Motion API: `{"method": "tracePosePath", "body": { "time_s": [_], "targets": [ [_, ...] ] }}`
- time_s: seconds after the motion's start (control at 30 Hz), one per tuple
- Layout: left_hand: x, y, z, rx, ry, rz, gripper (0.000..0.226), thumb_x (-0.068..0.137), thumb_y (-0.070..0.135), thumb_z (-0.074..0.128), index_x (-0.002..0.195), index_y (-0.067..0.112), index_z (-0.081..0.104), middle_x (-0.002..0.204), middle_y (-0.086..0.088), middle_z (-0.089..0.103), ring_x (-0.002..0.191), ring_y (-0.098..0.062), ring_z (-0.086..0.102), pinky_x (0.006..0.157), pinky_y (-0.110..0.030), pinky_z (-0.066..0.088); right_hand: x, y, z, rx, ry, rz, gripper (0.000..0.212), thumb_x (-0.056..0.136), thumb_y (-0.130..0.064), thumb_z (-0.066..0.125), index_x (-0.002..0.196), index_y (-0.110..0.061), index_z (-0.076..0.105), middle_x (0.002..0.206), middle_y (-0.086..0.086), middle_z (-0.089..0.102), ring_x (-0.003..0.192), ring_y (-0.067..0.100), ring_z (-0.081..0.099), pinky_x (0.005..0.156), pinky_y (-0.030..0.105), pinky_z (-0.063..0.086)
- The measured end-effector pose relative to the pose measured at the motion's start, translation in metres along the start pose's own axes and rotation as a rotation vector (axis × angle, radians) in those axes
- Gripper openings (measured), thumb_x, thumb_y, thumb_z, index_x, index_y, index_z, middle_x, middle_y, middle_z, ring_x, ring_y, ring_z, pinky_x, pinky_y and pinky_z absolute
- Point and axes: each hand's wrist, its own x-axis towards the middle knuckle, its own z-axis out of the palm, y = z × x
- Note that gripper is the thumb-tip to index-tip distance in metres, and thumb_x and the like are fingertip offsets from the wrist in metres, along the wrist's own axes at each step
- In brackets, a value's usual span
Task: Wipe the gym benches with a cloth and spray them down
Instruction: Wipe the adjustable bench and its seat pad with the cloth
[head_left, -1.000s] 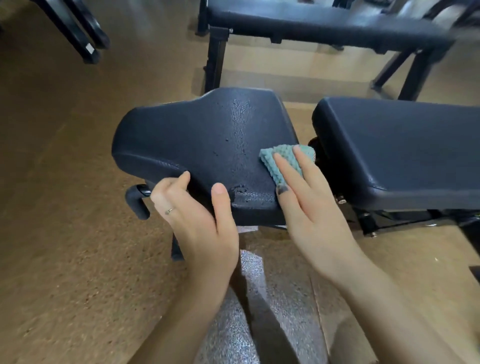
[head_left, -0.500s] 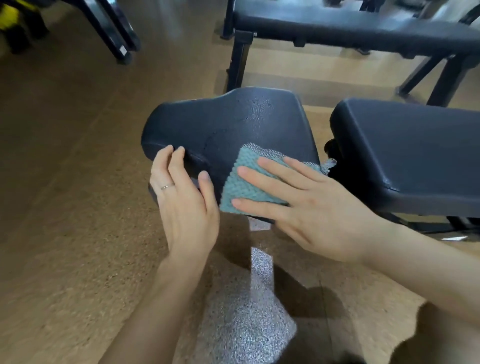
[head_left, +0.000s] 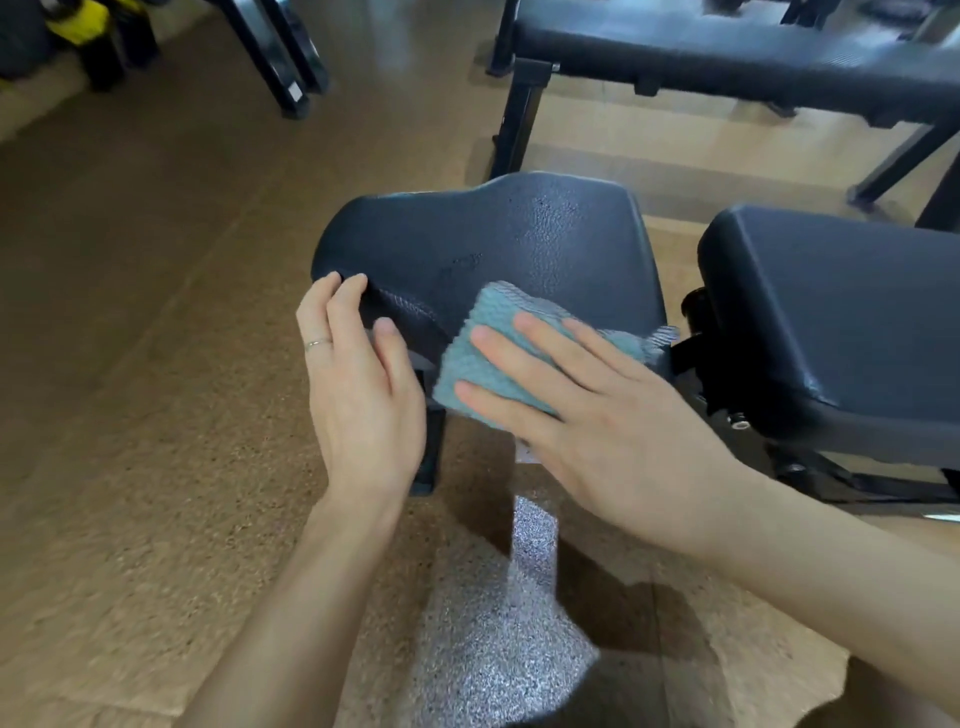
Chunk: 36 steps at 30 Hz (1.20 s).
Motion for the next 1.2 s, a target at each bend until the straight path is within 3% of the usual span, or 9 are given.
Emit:
{"method": "tracePosePath", "body": {
  "time_s": [0.1,0.2,0.33,0.43,0.53,0.67,0.83,1.03,1.2],
  "targets": [
    [-0.008,0.008,0.007,-0.027,-0.079,-0.049,0.059,0.106,0.041,0.034,0.158,0.014,0.025,0.168,0.004,0.011,0.147,-0.029,0.037,0.114,-0.051,0.04,-0.043,0.017,0.009,-0.03,0.052,0.051,0.063,0.099,-0.021,0.053,0.157,-0.033,0.031,0.166,0.007,0.024,0.152,0.034,0.026,0.122,0.052,0.024],
    [-0.011,0.017,0.011,-0.013,-0.102,-0.088,0.07,0.102,0.05,0.032,0.16,0.012,0.019,0.171,0.0,0.003,0.153,-0.028,0.025,0.118,-0.053,0.034,-0.053,0.025,0.011,0.066,0.077,0.072,0.057,0.102,-0.025,0.048,0.156,-0.034,0.033,0.165,0.008,0.027,0.152,0.034,0.024,0.122,0.055,0.022],
    [-0.007,0.033,0.007,0.053,-0.051,-0.051,0.066,0.104,0.041,0.037,0.157,0.003,0.027,0.167,-0.017,0.016,0.154,-0.031,0.019,0.124,-0.052,0.022,-0.012,0.032,-0.004,0.322,-0.026,0.235,0.055,0.102,-0.036,0.029,0.157,-0.036,0.029,0.166,-0.001,0.025,0.154,0.023,0.019,0.126,0.046,0.012],
    [-0.011,0.045,0.01,0.094,-0.064,0.111,0.061,0.105,0.034,0.04,0.155,0.0,0.031,0.164,-0.018,0.024,0.153,-0.031,0.023,0.125,-0.05,0.021,0.036,0.061,-0.003,0.415,-0.172,0.431,0.054,0.104,-0.044,0.013,0.158,-0.045,0.015,0.169,-0.009,0.009,0.156,0.017,0.004,0.126,0.041,0.001],
    [-0.013,0.057,0.015,0.083,-0.129,0.231,0.058,0.104,0.032,0.038,0.153,0.002,0.036,0.163,-0.014,0.031,0.153,-0.028,0.025,0.125,-0.05,0.02,0.062,0.073,0.003,0.43,-0.233,0.563,0.051,0.108,-0.041,0.016,0.158,-0.046,0.01,0.17,-0.01,0.001,0.156,0.018,-0.003,0.126,0.045,-0.002],
    [-0.015,0.062,0.02,0.056,-0.177,0.426,0.047,0.101,0.025,0.043,0.141,0.003,0.054,0.15,-0.011,0.052,0.145,-0.027,0.04,0.126,-0.045,0.021,0.02,0.025,-0.001,0.422,-0.037,0.623,0.063,0.099,-0.042,0.009,0.159,-0.032,0.024,0.168,-0.003,0.016,0.156,0.024,0.004,0.126,0.046,0.007],
    [-0.016,0.056,0.035,0.021,-0.104,0.488,0.042,0.097,0.019,0.044,0.128,0.0,0.064,0.136,-0.011,0.064,0.133,-0.028,0.055,0.121,-0.048,0.031,-0.002,0.012,-0.008,0.759,0.103,0.736,0.052,0.105,-0.028,0.024,0.157,-0.027,0.031,0.159,-0.018,0.01,0.145,-0.007,-0.013,0.12,0.017,-0.013],
    [-0.018,0.054,0.044,-0.029,0.043,0.55,0.042,0.096,0.014,0.039,0.12,-0.003,0.069,0.128,-0.013,0.069,0.125,-0.03,0.062,0.115,-0.052,0.039,0.078,0.127,0.042,0.966,-0.005,1.006,0.054,0.107,-0.029,0.024,0.16,-0.026,0.021,0.169,0.008,0.005,0.155,0.025,0.01,0.124,0.032,0.007],
    [-0.018,0.054,0.045,-0.031,0.06,0.554,0.041,0.094,0.013,0.04,0.118,-0.003,0.069,0.126,-0.012,0.069,0.122,-0.031,0.064,0.113,-0.052,0.04,0.07,0.117,0.04,1.055,0.098,1.062,0.056,0.107,-0.026,0.025,0.162,-0.023,0.016,0.168,0.004,0.012,0.155,0.021,0.013,0.123,0.03,0.008]
  ]
}}
